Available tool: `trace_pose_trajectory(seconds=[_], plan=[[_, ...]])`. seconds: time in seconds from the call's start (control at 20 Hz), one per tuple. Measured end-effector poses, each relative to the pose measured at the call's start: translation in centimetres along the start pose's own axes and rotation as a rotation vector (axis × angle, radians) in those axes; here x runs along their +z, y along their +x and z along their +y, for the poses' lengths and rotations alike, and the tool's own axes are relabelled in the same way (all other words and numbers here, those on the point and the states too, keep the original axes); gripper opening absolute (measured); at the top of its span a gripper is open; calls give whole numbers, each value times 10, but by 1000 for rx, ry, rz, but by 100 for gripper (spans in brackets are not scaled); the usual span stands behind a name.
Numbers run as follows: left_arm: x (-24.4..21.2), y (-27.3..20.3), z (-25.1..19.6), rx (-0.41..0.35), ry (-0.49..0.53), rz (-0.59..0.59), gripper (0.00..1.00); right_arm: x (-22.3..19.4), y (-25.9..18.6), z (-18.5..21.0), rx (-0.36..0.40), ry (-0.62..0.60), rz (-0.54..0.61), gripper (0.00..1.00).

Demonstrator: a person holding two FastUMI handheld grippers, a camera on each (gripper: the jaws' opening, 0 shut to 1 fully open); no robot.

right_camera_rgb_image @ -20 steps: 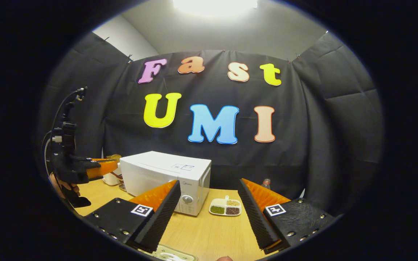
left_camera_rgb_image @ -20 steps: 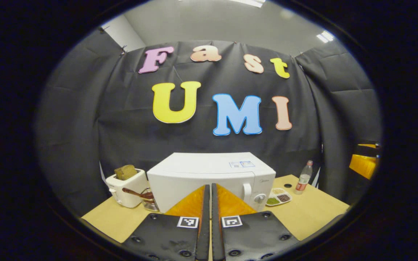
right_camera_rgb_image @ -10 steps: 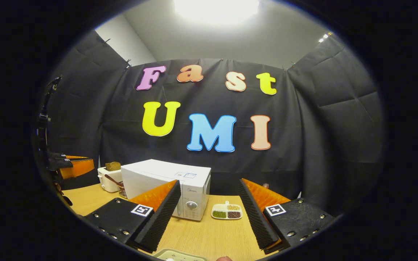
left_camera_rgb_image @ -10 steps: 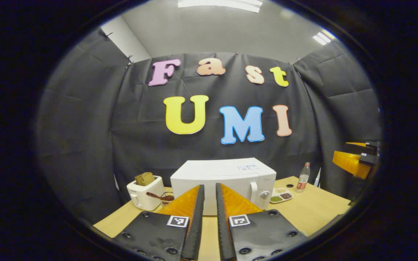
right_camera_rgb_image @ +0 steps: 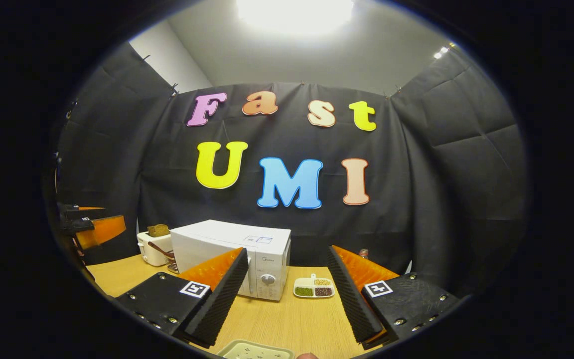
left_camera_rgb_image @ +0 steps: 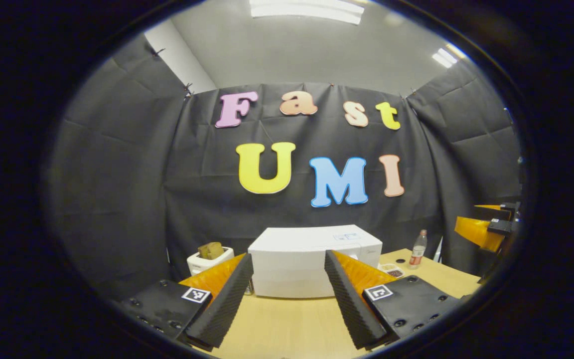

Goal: Open the microwave oven with the left hand, put the food in, and close the microwave oven.

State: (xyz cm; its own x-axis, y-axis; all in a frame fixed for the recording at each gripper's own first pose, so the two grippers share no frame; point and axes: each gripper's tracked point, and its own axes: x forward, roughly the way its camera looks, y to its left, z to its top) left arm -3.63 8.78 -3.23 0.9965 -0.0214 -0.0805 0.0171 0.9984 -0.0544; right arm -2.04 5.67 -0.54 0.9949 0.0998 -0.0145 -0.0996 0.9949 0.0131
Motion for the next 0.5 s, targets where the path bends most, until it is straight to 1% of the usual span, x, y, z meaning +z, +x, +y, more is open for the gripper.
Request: trace_pose_trajectory(seconds=[0.2,0.5], plan=[[12,-4,6,22,6,-32,96,7,-2,4,2,5,-17,97],[12,-11,13,31,2,-42,96,16,-2,11,15,5,-35,97]])
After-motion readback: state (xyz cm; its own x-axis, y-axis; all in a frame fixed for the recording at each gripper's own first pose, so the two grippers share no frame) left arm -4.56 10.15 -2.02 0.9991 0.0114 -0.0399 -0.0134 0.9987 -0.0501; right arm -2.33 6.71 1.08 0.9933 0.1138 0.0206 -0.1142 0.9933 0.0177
